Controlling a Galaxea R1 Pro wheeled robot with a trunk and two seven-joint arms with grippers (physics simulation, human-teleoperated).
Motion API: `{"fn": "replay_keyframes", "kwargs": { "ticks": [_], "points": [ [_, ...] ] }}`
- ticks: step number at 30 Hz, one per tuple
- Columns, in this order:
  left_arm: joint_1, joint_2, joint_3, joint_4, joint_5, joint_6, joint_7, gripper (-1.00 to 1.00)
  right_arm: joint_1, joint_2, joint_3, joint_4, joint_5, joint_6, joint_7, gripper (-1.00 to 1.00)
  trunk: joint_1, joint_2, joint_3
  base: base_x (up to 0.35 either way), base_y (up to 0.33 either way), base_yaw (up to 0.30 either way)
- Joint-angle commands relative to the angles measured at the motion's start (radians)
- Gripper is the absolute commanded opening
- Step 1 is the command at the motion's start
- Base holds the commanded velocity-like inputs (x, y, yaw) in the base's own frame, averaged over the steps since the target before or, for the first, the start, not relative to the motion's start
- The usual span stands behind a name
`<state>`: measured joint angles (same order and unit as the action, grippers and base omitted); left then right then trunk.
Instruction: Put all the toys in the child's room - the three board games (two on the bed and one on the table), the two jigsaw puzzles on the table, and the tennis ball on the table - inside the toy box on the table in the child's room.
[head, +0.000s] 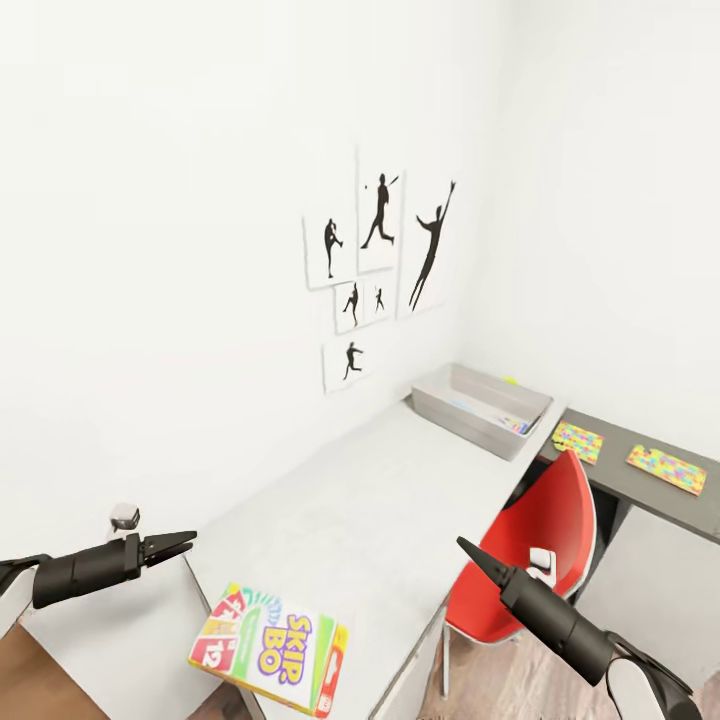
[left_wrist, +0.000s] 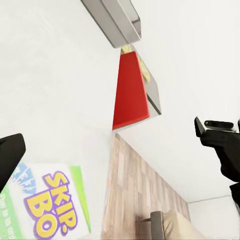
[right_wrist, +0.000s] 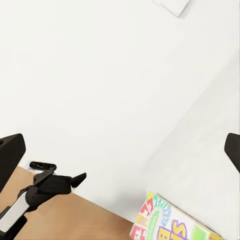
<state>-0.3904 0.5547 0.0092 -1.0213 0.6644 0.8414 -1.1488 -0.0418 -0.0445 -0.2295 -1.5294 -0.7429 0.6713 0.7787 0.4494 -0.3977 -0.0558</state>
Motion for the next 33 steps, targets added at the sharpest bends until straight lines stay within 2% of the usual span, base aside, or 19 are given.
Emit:
{"fn": "replay_keyframes", "kwargs": {
  "ticks": [1, 23, 33],
  "points": [
    [0.000, 0.001, 0.000, 0.000, 0.004, 0.007, 0.000, 1.00, -0.001, 0.000, -0.001, 0.000, -0.004, 0.007, 0.001, 1.00, 0.001, -0.002, -0.002, -0.058, 0.061, -0.267],
    [0.000, -0.001, 0.000, 0.000, 0.005, 0.007, 0.000, 1.00, -0.001, 0.000, -0.001, 0.000, -0.006, 0.007, -0.002, 1.00, 0.001, -0.002, 0.011, -0.024, 0.103, -0.264],
    [0.000, -0.001, 0.000, 0.000, 0.006, 0.007, 0.001, 1.00, -0.001, 0.000, -0.001, 0.000, -0.004, 0.005, -0.004, 1.00, 0.001, -0.002, 0.011, 0.000, 0.075, -0.076]
  ]
}}
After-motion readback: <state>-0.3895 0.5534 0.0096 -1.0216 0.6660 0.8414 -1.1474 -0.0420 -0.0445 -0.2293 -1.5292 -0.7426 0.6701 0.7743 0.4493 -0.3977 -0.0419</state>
